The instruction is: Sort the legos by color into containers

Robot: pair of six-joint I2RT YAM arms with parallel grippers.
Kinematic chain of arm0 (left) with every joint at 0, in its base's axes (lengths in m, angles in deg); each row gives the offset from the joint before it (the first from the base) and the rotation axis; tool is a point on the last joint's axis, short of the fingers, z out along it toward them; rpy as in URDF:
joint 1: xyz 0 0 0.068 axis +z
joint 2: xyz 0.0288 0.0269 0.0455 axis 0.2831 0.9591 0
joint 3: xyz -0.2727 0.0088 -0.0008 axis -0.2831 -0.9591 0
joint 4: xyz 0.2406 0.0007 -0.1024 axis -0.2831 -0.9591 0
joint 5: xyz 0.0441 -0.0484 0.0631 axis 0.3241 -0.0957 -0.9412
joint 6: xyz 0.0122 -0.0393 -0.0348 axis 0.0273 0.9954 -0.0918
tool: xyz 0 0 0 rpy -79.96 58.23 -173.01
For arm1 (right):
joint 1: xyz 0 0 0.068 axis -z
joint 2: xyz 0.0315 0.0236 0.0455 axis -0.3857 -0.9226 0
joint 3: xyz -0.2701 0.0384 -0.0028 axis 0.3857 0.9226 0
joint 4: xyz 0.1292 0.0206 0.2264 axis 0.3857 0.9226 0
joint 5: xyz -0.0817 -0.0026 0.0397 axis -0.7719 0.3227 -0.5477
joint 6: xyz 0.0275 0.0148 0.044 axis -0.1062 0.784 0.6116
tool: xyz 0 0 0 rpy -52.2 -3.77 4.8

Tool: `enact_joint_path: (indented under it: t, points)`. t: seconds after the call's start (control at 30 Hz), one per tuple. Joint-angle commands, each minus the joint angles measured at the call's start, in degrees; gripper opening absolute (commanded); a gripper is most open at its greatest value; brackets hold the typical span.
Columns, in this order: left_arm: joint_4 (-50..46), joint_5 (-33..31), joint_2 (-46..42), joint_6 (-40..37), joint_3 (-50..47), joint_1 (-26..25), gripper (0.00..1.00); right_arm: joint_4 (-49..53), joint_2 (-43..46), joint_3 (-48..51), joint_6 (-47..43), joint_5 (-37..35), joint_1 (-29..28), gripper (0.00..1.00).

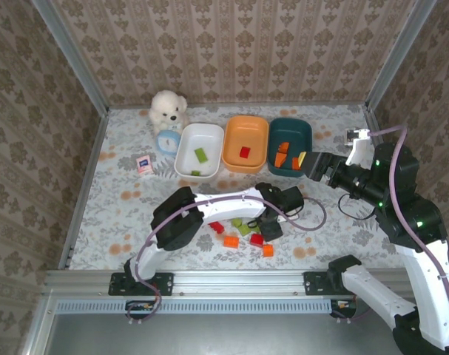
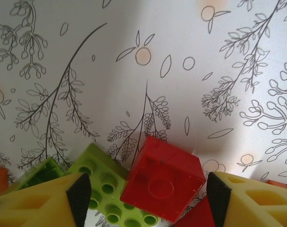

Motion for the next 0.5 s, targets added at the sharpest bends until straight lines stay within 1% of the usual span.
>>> enact_joint_path:
  t: [0.0,0.07,0.13,0.3,0.4,0.47]
  points:
    - [-0.2,-2.0,1.0,-1.8,0.9,-0.9,0.61,1.7,-0.3,-1.3,1.1,1.0,0.2,0.79]
    - [-0.1,-1.6,1.1,-1.8,0.7,-1.0,0.56,2.0,-0.4,-1.3,1.0,1.0,0.2,0.79]
    - [0.1,-1.4,1.2,-1.9,0.4,-1.1,0.54,2.2,-0.5,-1.3,0.9,0.8,0.2,0.79]
    - [0.2,-1.0,1.6,-1.9,-0.1,-1.1,0.54,2.3,-0.8,-1.3,1.0,0.9,0.2,0.79]
    - [0.4,-0.4,1.8,-1.7,-0.5,-1.1,0.51,2.2,-0.9,-1.1,1.0,0.8,0.3,0.79]
    - [0.5,-0.2,2.0,-1.7,-0.8,-1.2,0.52,2.1,-1.0,-1.0,1.1,0.8,0.2,0.79]
